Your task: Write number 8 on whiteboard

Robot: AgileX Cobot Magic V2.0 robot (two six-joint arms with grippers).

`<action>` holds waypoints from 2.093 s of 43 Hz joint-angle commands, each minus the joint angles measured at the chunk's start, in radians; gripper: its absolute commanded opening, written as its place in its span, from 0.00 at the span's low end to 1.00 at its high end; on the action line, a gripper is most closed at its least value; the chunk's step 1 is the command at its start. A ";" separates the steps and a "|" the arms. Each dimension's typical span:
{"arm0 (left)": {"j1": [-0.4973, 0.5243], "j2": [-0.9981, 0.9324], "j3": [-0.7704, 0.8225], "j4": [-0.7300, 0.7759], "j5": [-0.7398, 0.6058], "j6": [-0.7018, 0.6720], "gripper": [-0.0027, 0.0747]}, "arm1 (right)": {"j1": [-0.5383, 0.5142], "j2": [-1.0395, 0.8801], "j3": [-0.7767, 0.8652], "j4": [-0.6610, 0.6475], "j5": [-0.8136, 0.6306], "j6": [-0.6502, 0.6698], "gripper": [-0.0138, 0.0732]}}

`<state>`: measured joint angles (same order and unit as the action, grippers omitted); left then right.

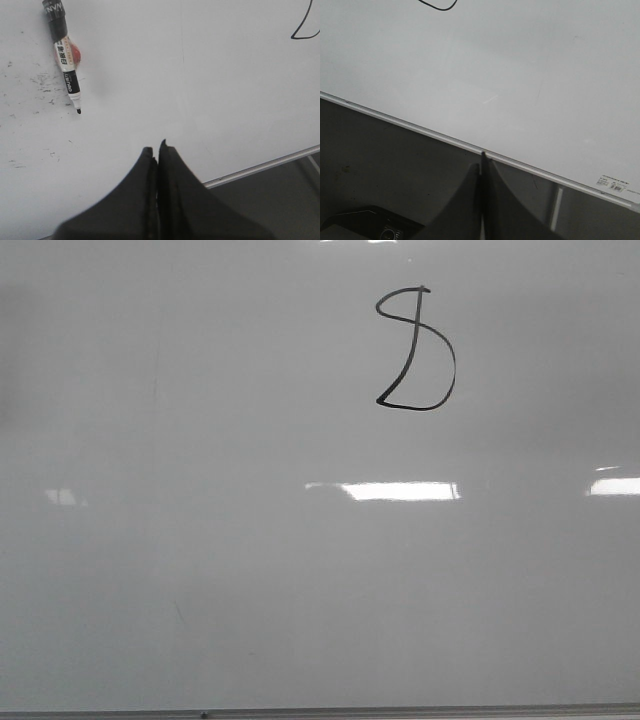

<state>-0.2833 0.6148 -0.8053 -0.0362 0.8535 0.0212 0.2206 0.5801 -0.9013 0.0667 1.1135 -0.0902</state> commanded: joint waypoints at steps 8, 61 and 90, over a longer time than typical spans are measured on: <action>0.122 -0.188 0.127 0.095 -0.318 0.020 0.01 | -0.004 0.003 -0.022 -0.003 -0.060 -0.003 0.08; 0.313 -0.636 0.826 -0.002 -0.953 0.018 0.01 | -0.004 0.003 -0.022 -0.003 -0.056 -0.003 0.08; 0.285 -0.636 0.826 -0.002 -0.953 0.018 0.01 | -0.004 0.003 -0.022 -0.003 -0.056 -0.003 0.08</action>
<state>0.0078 -0.0063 0.0069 -0.0342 -0.0136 0.0397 0.2206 0.5801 -0.9013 0.0660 1.1135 -0.0884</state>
